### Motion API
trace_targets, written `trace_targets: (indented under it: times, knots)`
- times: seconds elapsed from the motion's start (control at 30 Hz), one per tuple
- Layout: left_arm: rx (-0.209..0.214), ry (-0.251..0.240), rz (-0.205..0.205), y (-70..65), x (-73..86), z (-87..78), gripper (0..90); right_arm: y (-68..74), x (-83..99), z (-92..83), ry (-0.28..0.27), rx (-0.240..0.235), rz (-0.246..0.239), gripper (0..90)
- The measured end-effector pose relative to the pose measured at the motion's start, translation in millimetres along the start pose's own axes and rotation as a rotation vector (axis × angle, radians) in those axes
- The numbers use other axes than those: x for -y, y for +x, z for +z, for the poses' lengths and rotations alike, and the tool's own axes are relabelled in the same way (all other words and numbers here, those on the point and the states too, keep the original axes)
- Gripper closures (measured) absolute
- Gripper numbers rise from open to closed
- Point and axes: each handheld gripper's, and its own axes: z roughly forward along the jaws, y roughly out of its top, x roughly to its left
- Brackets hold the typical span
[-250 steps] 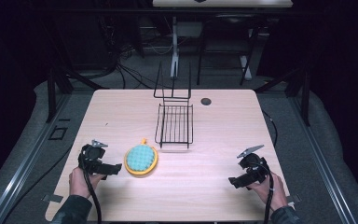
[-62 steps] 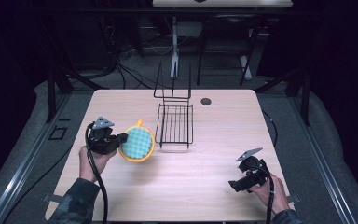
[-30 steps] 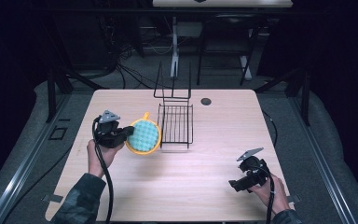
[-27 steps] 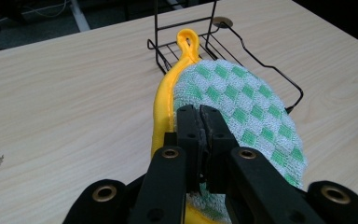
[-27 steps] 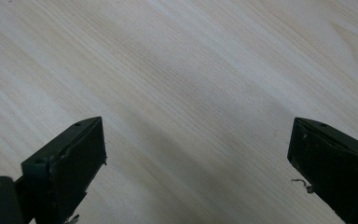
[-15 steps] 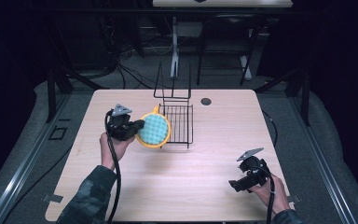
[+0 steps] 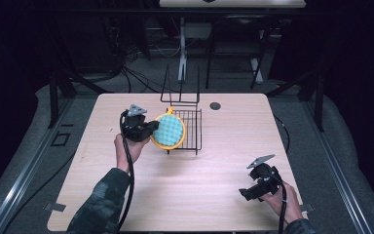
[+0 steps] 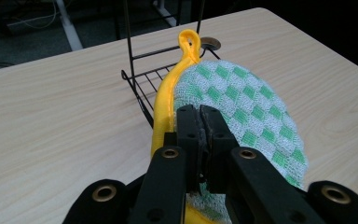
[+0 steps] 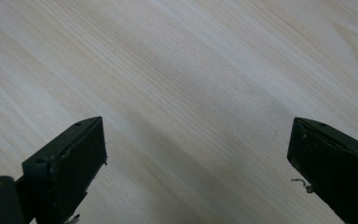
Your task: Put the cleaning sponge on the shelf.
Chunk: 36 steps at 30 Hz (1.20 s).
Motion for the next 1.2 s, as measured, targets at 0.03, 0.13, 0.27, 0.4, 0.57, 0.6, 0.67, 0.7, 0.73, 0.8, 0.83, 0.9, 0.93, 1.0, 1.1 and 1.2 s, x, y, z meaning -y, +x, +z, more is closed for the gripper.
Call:
trace_targets:
  times: [0.03, 0.13, 0.27, 0.4, 0.57, 0.6, 0.67, 0.7, 0.73, 0.8, 0.83, 0.9, 0.93, 1.0, 1.1, 1.2]
  knots:
    - [-0.003, -0.001, -0.004, -1.2, -0.2, 1.5, 87.6, -0.3, 0.0, 0.1, 0.001, 0.000, -0.001, 3.7]
    - [-0.006, -0.004, -0.004, -2.4, -0.1, 5.6, 87.6, -0.4, 0.3, 0.3, 0.000, 0.004, -0.002, 3.8]
    - [-0.009, -0.001, -0.008, -3.2, -0.8, 12.4, 87.6, -0.3, 0.4, 0.6, 0.000, -0.003, 0.003, 3.7]
    - [-0.007, 0.001, -0.014, -4.3, -1.9, 19.5, 87.6, 0.3, 0.4, 0.8, -0.001, -0.003, 0.005, 3.8]
    - [-0.007, 0.008, -0.028, -4.2, -0.8, 29.5, 87.6, -0.1, 0.7, 1.1, 0.000, -0.001, 0.001, 3.8]
    - [-0.006, 0.007, -0.035, -4.1, -0.4, 31.5, 87.6, -0.3, 0.8, 1.2, 0.001, 0.001, -0.001, 3.8]
    - [-0.002, 0.010, -0.043, -3.6, 0.2, 35.4, 87.6, -0.4, 0.9, 1.2, 0.002, 0.002, 0.000, 3.9]
    - [-0.001, 0.011, -0.053, -3.6, 0.4, 37.2, 87.6, -0.4, 0.8, 1.2, 0.003, -0.001, 0.000, 3.9]
    - [0.000, 0.014, -0.052, -3.1, 0.5, 38.9, 87.6, -0.3, 0.9, 1.2, 0.002, -0.002, 0.001, 3.9]
    - [0.008, 0.012, -0.068, -2.7, 1.0, 42.2, 87.6, -0.3, 0.9, 1.3, 0.003, -0.002, 0.001, 3.9]
    - [0.012, 0.013, -0.071, -2.5, 1.2, 43.8, 87.6, -0.4, 1.0, 1.3, 0.005, 0.001, -0.001, 3.9]
    - [0.012, 0.016, -0.073, -3.0, 1.6, 47.6, 87.5, -0.7, 1.0, 1.0, 0.008, 0.000, -0.002, 3.9]
    - [0.013, 0.019, -0.076, -3.3, 1.5, 49.3, 87.6, -0.7, 1.0, 0.9, 0.007, -0.001, -0.002, 3.9]
    - [0.008, 0.017, -0.080, -4.3, 1.5, 52.8, 87.6, -0.9, 1.0, 0.8, 0.005, 0.000, -0.002, 3.9]
    - [0.000, 0.018, -0.086, -5.7, 1.5, 57.6, 87.6, -1.0, 1.1, 0.4, 0.004, 0.003, 0.000, 3.9]
    - [0.000, 0.023, -0.090, -7.0, 1.4, 62.2, 87.6, -0.6, 1.0, 0.2, 0.002, 0.002, 0.002, 3.9]
